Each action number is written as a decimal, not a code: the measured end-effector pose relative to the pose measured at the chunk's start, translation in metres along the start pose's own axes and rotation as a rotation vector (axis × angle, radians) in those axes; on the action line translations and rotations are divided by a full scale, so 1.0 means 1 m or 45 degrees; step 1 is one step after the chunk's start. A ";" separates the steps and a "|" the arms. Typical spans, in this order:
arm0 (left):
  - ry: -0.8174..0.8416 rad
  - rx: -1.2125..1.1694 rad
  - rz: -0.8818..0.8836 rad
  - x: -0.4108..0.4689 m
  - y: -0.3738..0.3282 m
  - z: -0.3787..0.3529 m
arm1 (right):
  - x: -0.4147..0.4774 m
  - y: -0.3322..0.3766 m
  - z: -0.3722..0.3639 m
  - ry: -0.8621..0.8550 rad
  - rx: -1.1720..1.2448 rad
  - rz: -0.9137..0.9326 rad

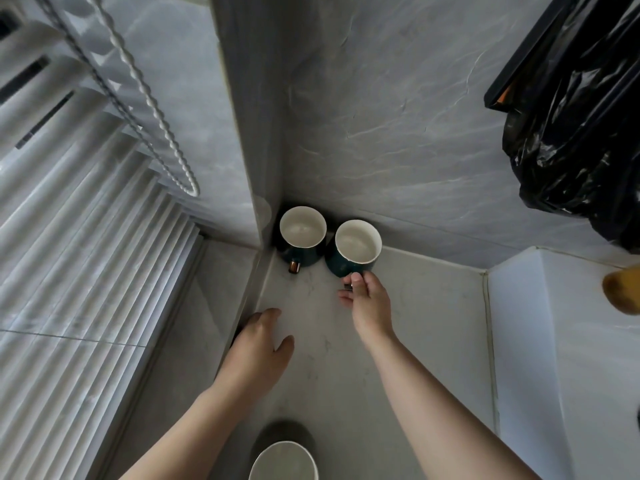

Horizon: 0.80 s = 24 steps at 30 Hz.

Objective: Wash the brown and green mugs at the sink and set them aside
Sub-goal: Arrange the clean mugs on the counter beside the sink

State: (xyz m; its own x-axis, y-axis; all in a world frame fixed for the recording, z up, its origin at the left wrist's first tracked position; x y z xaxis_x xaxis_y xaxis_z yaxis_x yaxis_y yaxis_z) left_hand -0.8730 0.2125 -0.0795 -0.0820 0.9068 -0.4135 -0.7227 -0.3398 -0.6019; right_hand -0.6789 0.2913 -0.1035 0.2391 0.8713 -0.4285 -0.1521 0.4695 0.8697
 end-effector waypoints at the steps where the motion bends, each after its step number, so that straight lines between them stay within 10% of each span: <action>1: 0.002 0.000 -0.002 -0.001 -0.001 0.000 | -0.001 0.002 0.003 0.001 -0.089 0.019; 10: -0.026 0.039 -0.016 -0.020 -0.015 0.012 | -0.042 0.024 0.054 0.050 -0.842 0.184; 24: -0.184 -0.049 -0.013 -0.159 -0.007 0.018 | -0.196 -0.028 0.108 0.319 -0.917 0.229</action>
State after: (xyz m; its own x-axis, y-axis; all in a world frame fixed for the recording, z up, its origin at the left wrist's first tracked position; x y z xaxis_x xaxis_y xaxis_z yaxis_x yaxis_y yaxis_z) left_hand -0.8677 0.0756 0.0026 -0.1744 0.9359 -0.3060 -0.6972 -0.3368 -0.6328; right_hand -0.6178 0.0921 -0.0173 -0.0584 0.9089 -0.4130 -0.7730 0.2206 0.5949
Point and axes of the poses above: each hand's wrist, its own x-axis towards the middle knuckle, its own z-axis out of the back of the hand, y = z × x, the point moved 8 cm from there along x, towards the middle knuckle, and after that the axes turned 2 degrees about -z, right-handed, at the moved point
